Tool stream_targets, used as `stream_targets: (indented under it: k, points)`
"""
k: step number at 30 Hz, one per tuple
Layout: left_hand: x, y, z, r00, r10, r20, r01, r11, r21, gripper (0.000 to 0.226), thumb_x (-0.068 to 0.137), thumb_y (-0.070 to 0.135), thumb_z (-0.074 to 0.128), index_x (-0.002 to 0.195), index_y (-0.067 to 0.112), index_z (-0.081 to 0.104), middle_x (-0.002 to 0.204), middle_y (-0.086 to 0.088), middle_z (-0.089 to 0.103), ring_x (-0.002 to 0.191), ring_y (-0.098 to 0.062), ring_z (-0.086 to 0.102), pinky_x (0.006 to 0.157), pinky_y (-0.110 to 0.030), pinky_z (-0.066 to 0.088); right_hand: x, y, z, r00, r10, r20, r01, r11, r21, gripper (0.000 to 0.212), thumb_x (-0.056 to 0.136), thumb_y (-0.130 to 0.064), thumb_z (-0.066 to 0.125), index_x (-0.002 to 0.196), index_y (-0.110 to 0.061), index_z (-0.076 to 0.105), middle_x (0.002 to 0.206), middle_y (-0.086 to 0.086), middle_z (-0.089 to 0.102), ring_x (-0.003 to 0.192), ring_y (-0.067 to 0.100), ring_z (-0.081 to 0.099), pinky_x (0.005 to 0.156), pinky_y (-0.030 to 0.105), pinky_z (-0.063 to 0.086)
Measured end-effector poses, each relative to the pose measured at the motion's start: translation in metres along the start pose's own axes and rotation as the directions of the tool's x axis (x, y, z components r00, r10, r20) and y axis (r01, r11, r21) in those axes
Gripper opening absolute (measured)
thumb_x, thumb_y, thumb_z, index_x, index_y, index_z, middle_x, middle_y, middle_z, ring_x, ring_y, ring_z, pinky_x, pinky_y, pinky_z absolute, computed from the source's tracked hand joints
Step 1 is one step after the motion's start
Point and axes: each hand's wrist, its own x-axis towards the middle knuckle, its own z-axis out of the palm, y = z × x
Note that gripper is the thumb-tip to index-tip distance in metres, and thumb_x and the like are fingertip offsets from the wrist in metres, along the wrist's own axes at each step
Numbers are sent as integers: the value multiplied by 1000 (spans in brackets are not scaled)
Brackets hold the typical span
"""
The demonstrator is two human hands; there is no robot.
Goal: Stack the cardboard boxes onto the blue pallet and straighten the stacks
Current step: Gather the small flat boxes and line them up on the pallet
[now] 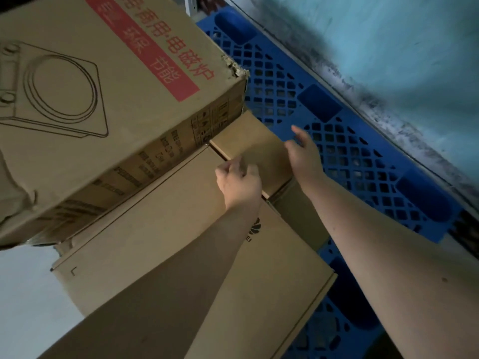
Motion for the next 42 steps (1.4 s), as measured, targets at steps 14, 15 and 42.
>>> stream_targets:
  k: [14,15,42]
  points:
    - [-112,70,53,956,183,227,-184,983,-17,37,97,31,35,115,28,68,120,16,56,116,1,48,100,-23,34,-126,-9,-96,974,143,-176,-39,870,492,31,100,-28,47,129,-30,58,121,-17,51,120,9,50,92,23,38]
    - [-128,77,59,953,187,237,-189,982,-13,37,98,32,36,112,26,70,125,12,57,122,-4,47,105,-27,34,-142,-8,-112,968,152,-200,-27,853,521,28,100,-28,47,126,-32,58,120,-19,52,120,8,50,89,21,39]
    - [-551,-23,243,569,57,820,-234,968,95,35,92,39,42,98,24,73,109,5,68,104,-9,59,89,-28,43,-547,179,-494,535,455,-711,17,836,548,21,95,-22,51,110,-29,64,120,9,62,109,23,58,86,27,45]
